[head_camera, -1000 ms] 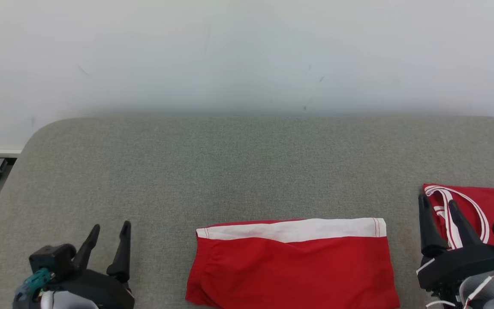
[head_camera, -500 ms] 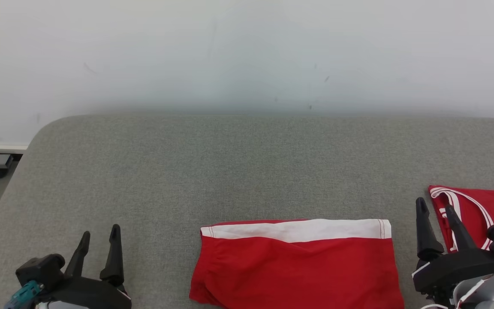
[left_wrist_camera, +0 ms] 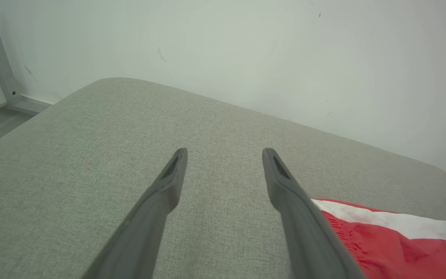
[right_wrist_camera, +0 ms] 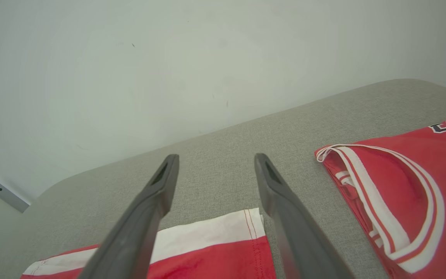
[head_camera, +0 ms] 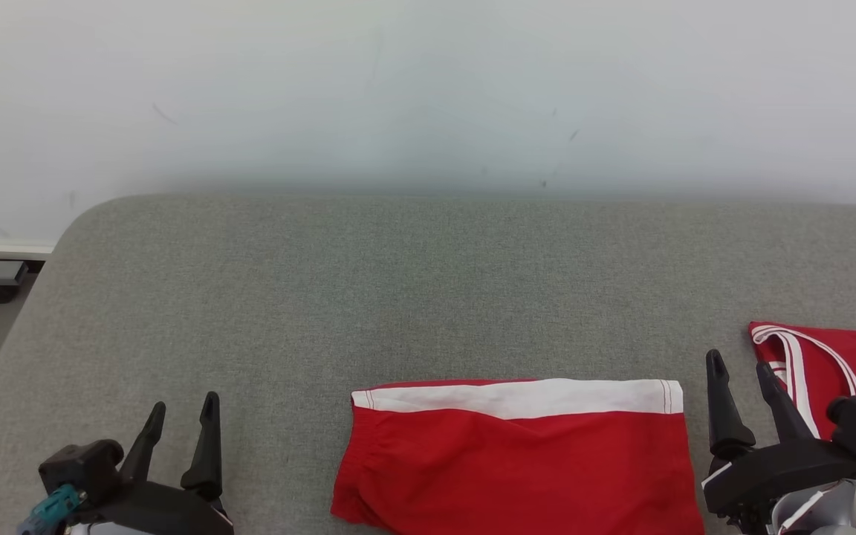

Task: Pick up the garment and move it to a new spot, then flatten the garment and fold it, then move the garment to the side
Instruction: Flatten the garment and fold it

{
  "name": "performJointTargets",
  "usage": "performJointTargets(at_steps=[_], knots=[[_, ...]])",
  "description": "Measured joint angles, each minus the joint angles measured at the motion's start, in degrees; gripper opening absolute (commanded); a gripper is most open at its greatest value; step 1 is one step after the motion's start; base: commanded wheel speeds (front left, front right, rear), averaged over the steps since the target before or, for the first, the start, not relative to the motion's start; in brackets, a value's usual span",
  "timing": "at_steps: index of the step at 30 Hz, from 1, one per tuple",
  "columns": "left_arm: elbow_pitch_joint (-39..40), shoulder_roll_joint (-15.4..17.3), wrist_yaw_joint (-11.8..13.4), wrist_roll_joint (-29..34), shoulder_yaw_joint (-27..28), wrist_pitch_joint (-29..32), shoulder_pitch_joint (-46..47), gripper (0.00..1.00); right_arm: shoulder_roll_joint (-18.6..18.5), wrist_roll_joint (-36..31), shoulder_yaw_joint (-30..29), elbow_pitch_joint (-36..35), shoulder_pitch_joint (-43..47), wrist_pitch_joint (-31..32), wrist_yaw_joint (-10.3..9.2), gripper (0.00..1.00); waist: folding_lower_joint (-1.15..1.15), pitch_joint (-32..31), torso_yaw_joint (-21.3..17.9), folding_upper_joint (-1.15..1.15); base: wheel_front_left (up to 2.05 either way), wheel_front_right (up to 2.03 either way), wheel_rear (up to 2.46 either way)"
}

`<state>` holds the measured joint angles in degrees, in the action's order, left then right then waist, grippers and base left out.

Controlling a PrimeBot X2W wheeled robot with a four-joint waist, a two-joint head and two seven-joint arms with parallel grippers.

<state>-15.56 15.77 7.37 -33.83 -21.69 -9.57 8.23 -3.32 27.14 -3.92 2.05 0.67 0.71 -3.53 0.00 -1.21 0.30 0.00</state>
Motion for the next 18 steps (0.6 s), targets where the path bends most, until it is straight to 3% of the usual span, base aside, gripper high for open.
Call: performJointTargets(at_steps=[9, 14, 18], knots=[[1.29, -0.52, 0.0, 0.96, 0.98, 1.97, -0.74, 1.0, 0.01, 0.57, 0.49, 1.65, -0.01, -0.01, 0.2, 1.0, 0.0, 0.21, -0.33, 0.0, 0.0, 0.0, 0.0], [1.99, -0.9, 0.0, 1.62, 1.35, 2.92, -0.88, 1.0, -1.45, 0.4, 2.09, 2.98, -0.48, 5.47, 0.26, 1.0, 0.0, 0.39, -0.39, 0.0, 0.0, 0.0, 0.0], [2.45, -1.03, 0.01, 2.38, 2.25, 3.59, -0.96, 1.0, -6.34, -3.57, 5.7, 3.78, -3.46, 14.49, -0.07, 1.0, 0.0, 0.47, -0.71, 0.0, 0.0, 0.0, 0.0]])
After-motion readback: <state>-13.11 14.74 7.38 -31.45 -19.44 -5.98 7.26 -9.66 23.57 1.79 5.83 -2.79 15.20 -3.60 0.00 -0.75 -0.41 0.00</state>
